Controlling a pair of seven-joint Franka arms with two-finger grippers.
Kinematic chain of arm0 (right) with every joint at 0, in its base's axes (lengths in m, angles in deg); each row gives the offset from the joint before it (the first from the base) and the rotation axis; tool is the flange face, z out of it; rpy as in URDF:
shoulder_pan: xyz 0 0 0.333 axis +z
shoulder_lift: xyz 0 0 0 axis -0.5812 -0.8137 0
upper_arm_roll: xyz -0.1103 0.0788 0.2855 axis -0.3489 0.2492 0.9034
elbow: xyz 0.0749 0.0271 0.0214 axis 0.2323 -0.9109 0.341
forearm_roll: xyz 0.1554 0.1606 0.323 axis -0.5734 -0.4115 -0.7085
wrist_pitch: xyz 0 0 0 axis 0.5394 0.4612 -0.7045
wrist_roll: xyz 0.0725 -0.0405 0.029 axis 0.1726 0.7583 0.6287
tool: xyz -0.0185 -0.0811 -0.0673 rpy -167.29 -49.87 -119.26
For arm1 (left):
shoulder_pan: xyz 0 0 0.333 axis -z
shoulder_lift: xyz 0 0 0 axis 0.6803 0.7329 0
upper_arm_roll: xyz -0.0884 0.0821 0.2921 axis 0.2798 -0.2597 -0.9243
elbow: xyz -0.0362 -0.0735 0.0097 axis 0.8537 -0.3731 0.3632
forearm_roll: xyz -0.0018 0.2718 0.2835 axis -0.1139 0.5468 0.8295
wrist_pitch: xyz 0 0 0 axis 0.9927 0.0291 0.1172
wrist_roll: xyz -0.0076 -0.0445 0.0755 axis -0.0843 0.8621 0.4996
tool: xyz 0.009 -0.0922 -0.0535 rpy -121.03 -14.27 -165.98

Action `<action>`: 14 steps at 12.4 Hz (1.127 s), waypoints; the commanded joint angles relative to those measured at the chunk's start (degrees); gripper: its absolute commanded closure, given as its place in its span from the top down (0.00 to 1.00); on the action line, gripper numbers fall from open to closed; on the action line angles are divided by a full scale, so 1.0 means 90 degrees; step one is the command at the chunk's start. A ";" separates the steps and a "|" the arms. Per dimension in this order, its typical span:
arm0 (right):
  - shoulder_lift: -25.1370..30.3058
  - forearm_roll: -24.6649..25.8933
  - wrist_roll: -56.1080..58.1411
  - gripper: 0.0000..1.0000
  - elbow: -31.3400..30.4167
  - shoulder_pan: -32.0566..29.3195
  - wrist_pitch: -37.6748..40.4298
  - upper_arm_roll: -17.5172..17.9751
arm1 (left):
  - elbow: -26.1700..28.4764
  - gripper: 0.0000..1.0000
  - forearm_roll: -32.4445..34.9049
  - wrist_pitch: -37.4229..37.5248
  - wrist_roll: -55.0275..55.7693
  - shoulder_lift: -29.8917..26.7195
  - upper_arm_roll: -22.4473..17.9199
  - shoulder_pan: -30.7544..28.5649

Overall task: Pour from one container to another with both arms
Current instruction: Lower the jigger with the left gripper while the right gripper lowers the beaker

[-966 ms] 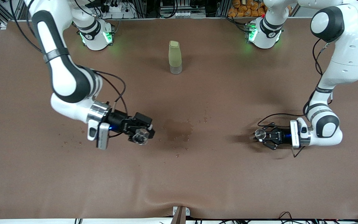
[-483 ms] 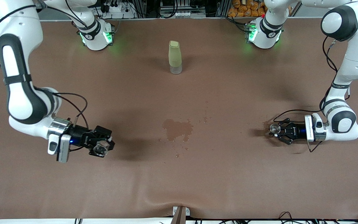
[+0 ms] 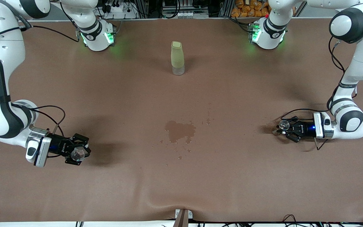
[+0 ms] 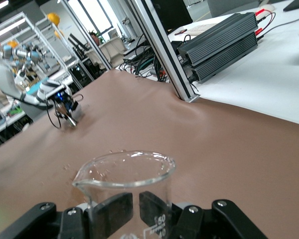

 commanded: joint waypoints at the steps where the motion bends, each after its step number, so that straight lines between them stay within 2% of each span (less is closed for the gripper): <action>1: -0.0454 0.0138 0.1091 0.00 0.0282 -0.0360 0.0068 0.0139 | -0.0023 0.01 0.0041 0.0158 -0.0104 0.0141 0.0043 -0.0101; 2: -0.0630 0.0129 0.1531 0.00 0.0340 -0.0507 0.0068 0.0139 | -0.0023 0.05 0.0041 0.0148 -0.0104 0.0190 0.0043 -0.0101; 3: -0.0815 0.0109 0.1971 0.00 0.0418 -0.0682 0.0068 0.0139 | -0.0023 0.31 0.0032 0.0148 -0.0075 0.0220 0.0043 -0.0101; 4: -0.1010 0.0099 0.2362 0.00 0.0496 -0.0848 0.0078 0.0149 | -0.0023 0.99 0.0012 0.0148 -0.0056 0.0220 0.0043 -0.0101; 8: -0.1587 0.0090 0.3438 0.00 0.0682 -0.1386 0.0049 0.0149 | -0.0179 1.00 0.0167 0.0158 0.0987 0.0113 -0.0044 -0.0140; 10: -0.2055 0.0060 0.3557 0.00 0.1022 -0.1611 0.0058 0.0149 | -0.0568 1.00 0.0721 0.0371 0.1902 0.0083 -0.0288 -0.0160; 13: -0.2194 0.0109 0.3557 0.01 0.1142 -0.1855 0.0078 0.0139 | -0.0863 1.00 0.1542 0.0636 0.3465 -0.0286 -0.0308 -0.0170; 14: -0.2194 0.0119 0.3548 0.51 0.1142 -0.1895 0.0078 0.0139 | -0.0931 1.00 0.1922 0.0646 0.3992 -0.0433 -0.0366 -0.0170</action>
